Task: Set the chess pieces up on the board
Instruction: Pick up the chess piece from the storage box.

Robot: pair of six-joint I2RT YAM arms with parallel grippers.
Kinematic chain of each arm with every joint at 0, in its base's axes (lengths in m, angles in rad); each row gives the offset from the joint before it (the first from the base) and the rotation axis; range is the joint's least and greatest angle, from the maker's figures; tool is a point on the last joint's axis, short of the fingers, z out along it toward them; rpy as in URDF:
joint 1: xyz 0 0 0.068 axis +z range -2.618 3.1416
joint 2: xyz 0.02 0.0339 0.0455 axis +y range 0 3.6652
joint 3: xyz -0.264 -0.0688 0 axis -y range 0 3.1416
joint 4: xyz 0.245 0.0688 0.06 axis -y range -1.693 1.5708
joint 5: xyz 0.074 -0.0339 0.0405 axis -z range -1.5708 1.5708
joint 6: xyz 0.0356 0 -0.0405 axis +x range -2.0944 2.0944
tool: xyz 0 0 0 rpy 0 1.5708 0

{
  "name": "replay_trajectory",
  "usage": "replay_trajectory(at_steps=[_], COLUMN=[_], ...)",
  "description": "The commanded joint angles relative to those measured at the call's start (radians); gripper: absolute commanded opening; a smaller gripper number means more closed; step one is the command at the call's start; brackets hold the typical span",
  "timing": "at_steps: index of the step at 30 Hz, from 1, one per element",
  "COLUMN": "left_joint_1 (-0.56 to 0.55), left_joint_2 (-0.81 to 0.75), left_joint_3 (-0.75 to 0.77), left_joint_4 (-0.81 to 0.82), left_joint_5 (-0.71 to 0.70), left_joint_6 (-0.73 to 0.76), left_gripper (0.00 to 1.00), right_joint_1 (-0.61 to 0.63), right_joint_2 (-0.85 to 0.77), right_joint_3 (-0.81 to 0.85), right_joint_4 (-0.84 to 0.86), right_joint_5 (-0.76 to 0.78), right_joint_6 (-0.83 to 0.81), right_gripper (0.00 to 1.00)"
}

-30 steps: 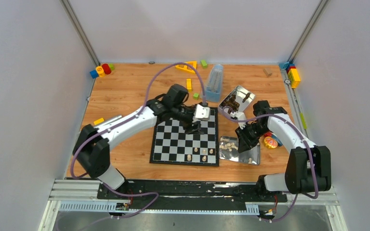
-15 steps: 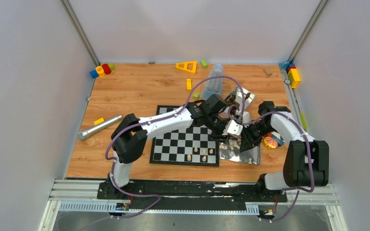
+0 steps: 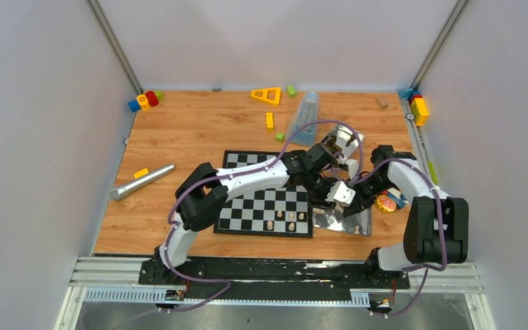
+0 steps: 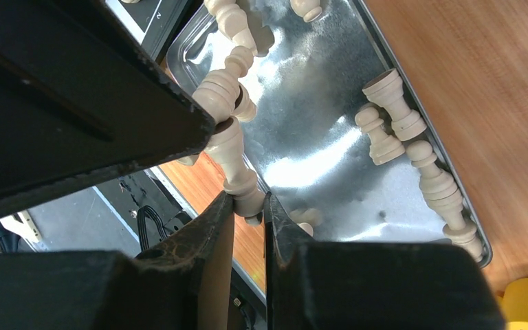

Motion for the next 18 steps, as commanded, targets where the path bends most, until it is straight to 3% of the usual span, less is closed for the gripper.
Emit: replay_trajectory(at_steps=[1,9,18], left_joint_1=[-0.007,-0.015,-0.025], left_joint_2=[0.032,0.061,0.086], left_joint_3=[0.054,0.087,0.135], left_joint_4=[0.008,0.013,-0.003], left_joint_5=[-0.029,-0.038,-0.039], left_joint_6=[-0.003,-0.025,-0.051], left_gripper=[0.54,0.49,0.28], right_joint_1=[0.000,0.000,-0.001], right_joint_2=[-0.002,0.003,0.004], right_joint_3=[0.006,0.006,-0.003], right_joint_4=[-0.014,-0.015,-0.013], right_joint_5=[-0.044,-0.041,-0.038], right_joint_6=[-0.035,-0.034,-0.037], right_gripper=[0.00,0.00,0.00])
